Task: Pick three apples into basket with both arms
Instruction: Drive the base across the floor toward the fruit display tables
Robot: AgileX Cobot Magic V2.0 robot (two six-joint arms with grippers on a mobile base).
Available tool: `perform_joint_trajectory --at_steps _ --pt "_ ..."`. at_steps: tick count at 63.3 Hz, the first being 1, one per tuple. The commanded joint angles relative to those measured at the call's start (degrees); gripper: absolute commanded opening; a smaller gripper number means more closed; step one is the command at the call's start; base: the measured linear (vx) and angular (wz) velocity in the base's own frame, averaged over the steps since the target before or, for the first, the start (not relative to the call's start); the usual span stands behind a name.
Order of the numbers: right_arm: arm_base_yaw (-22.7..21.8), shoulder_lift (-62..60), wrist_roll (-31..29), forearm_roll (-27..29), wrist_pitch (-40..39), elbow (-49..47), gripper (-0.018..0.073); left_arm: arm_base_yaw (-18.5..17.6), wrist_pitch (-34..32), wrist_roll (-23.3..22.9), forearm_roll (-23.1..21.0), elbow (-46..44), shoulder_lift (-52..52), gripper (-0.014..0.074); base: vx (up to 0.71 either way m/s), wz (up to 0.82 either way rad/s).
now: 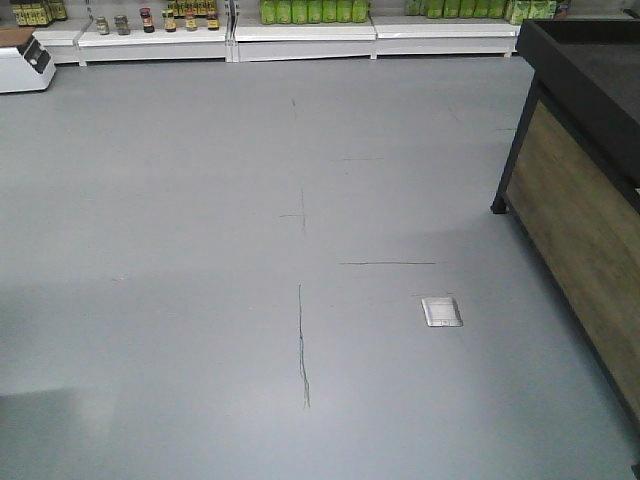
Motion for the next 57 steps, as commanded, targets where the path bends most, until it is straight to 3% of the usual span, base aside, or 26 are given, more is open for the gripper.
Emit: perform_joint_trajectory --at_steps 1,57 --pt "-0.14 -0.99 -0.20 -0.09 -4.38 0.64 -0.0009 -0.16 -4.00 -0.45 -0.02 0.90 -0.75 -0.0006 0.10 0.08" --pt "-0.14 -0.99 -0.20 -0.09 -4.38 0.64 -0.0009 -0.16 -4.00 -0.45 -0.02 0.90 -0.75 -0.0006 0.17 0.04"
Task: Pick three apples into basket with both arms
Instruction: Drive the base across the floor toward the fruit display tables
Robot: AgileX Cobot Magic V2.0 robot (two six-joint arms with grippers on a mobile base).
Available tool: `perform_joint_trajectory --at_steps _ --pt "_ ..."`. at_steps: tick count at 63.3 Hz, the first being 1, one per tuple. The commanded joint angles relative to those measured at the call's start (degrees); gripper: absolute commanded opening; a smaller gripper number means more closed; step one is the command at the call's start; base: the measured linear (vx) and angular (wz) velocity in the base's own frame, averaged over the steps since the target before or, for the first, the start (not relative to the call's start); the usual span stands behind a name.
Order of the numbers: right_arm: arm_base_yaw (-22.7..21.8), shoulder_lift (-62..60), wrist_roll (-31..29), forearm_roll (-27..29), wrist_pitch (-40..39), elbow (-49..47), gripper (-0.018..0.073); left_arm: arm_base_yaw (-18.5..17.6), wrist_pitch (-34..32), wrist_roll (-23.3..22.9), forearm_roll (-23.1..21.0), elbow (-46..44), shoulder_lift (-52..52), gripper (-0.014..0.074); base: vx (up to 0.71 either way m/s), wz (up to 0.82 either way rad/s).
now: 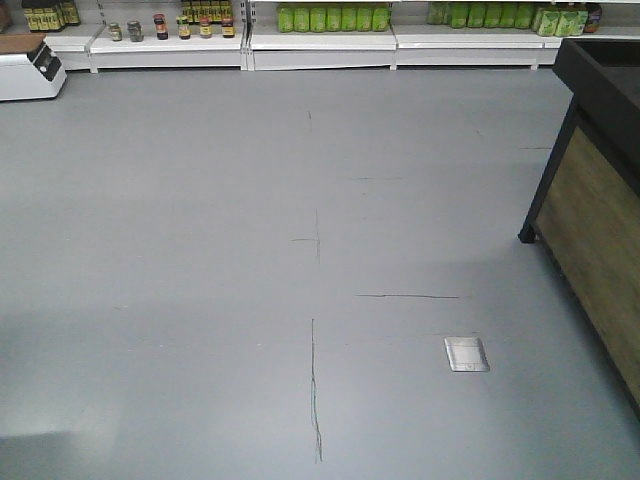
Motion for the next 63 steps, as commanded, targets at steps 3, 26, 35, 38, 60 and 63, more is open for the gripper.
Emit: perform_joint_trajectory --at_steps 3,26,35,38,60,63 --pt "-0.14 -0.99 -0.20 -0.09 -4.38 0.64 -0.0009 -0.16 -4.00 -0.45 -0.02 0.90 -0.75 -0.0006 0.16 0.00" --pt "-0.14 -0.99 -0.20 -0.09 -4.38 0.64 -0.0009 -0.16 -4.00 -0.45 -0.02 0.90 -0.75 -0.0006 0.15 -0.03" --pt "-0.14 -0.99 -0.20 -0.09 -4.38 0.64 -0.0009 -0.16 -4.00 -0.45 -0.02 0.90 -0.75 -0.0006 0.15 -0.01" --pt "-0.14 -0.99 -0.20 -0.09 -4.38 0.64 -0.0009 -0.16 -4.00 -0.45 -0.02 0.90 -0.75 -0.0006 0.16 0.01" --pt "-0.14 -0.99 -0.20 -0.09 -4.38 0.64 -0.0009 -0.16 -4.00 -0.45 -0.02 0.90 -0.75 -0.0006 0.16 -0.07" --pt "-0.14 -0.99 -0.20 -0.09 -4.38 0.64 -0.0009 -0.16 -4.00 -0.45 -0.02 0.90 -0.75 -0.0006 0.16 -0.26"
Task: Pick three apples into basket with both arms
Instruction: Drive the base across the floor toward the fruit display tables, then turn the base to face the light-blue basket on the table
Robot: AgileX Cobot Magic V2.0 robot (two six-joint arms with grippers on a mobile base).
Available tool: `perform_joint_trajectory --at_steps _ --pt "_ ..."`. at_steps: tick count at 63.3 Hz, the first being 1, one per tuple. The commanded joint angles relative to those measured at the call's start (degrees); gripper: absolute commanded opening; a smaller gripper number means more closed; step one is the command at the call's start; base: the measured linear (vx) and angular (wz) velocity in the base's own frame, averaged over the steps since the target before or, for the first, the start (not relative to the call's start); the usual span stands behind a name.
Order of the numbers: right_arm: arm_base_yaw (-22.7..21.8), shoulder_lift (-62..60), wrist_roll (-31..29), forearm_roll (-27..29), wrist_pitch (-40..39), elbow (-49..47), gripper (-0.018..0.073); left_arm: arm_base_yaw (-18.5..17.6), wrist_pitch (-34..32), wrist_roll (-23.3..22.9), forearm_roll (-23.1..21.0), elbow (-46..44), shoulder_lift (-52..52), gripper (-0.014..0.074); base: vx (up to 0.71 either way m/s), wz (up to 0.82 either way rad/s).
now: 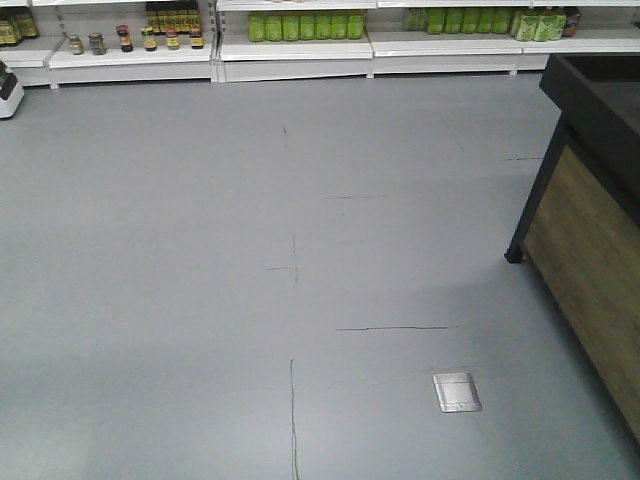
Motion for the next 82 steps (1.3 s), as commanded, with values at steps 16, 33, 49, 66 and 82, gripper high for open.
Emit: perform_joint_trajectory --at_steps 16,33,49,66,82 --pt "-0.14 -0.99 -0.20 -0.09 -4.38 0.64 -0.0009 -0.16 -4.00 -0.45 -0.02 0.90 -0.75 -0.0006 0.15 -0.40" --pt "-0.14 -0.99 -0.20 -0.09 -4.38 0.64 -0.0009 -0.16 -4.00 -0.45 -0.02 0.90 -0.75 -0.0006 0.16 -0.58" --pt "-0.14 -0.99 -0.20 -0.09 -4.38 0.64 -0.0009 -0.16 -4.00 -0.45 -0.02 0.90 -0.75 -0.0006 0.17 -0.61" --pt "-0.14 -0.99 -0.20 -0.09 -4.38 0.64 -0.0009 -0.16 -4.00 -0.45 -0.02 0.90 -0.75 -0.0006 0.16 -0.53" --pt "-0.14 -0.99 -0.20 -0.09 -4.38 0.64 -0.0009 -0.16 -4.00 -0.45 -0.02 0.90 -0.75 -0.0006 0.15 -0.58"
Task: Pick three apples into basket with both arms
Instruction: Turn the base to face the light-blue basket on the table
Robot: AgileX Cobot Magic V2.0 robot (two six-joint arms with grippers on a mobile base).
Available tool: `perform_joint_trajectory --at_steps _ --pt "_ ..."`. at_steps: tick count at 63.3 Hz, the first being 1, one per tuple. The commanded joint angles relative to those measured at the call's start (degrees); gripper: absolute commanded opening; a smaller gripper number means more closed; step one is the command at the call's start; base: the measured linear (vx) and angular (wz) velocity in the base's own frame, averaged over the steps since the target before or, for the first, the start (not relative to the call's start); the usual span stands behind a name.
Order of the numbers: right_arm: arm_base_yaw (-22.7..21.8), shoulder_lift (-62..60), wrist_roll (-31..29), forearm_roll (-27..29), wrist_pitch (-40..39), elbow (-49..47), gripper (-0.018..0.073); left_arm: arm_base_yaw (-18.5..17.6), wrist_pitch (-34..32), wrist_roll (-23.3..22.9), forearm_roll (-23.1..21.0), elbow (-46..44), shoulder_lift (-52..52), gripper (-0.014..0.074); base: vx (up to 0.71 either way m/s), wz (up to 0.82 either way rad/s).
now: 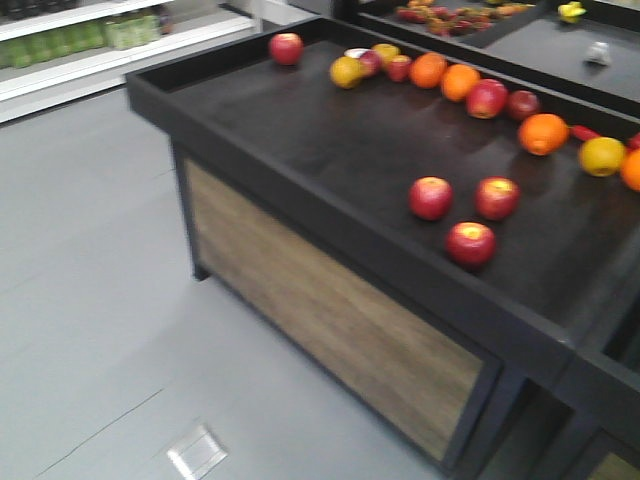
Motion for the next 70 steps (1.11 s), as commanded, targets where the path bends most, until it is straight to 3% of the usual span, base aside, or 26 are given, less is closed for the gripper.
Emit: perform_joint_trajectory --at_steps 1,70 --pt "-0.14 -0.99 -0.20 -0.09 -4.38 0.64 -0.0009 -0.16 -4.00 -0.45 -0.02 0.90 -0.75 -0.0006 0.16 -0.61" --pt "-0.14 -0.99 -0.20 -0.09 -4.38 0.64 -0.0009 -0.16 -4.00 -0.45 -0.02 0.90 -0.75 -0.0006 0.12 -0.48"
